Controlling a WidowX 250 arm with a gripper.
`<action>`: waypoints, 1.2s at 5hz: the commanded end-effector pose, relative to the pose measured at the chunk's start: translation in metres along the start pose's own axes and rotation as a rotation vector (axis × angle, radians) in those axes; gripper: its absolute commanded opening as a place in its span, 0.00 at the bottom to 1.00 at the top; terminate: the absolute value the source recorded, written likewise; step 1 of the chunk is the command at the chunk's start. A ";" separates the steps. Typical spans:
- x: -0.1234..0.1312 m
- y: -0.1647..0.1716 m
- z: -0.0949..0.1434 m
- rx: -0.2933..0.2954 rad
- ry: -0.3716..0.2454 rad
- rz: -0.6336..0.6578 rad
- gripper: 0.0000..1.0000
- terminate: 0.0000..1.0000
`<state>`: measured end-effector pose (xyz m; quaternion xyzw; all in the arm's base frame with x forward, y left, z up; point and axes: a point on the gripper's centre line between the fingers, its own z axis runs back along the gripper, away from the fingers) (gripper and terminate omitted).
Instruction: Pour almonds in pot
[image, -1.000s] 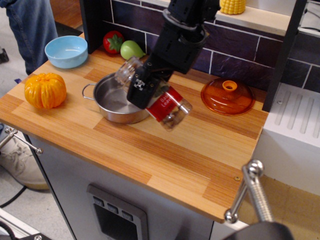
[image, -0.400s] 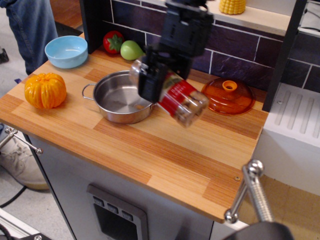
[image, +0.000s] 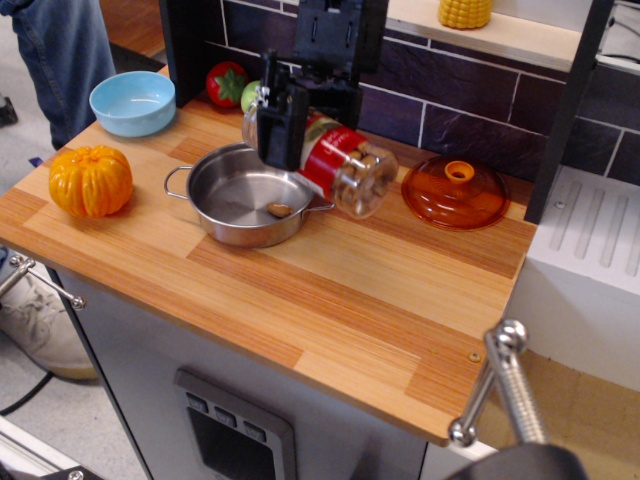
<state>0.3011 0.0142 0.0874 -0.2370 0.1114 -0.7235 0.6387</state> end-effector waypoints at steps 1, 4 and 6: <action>-0.008 -0.005 0.016 -0.052 -0.143 -0.103 0.00 0.00; 0.003 -0.021 0.009 -0.120 -0.253 -0.227 0.00 0.00; 0.020 -0.032 0.003 -0.185 -0.371 -0.290 0.00 1.00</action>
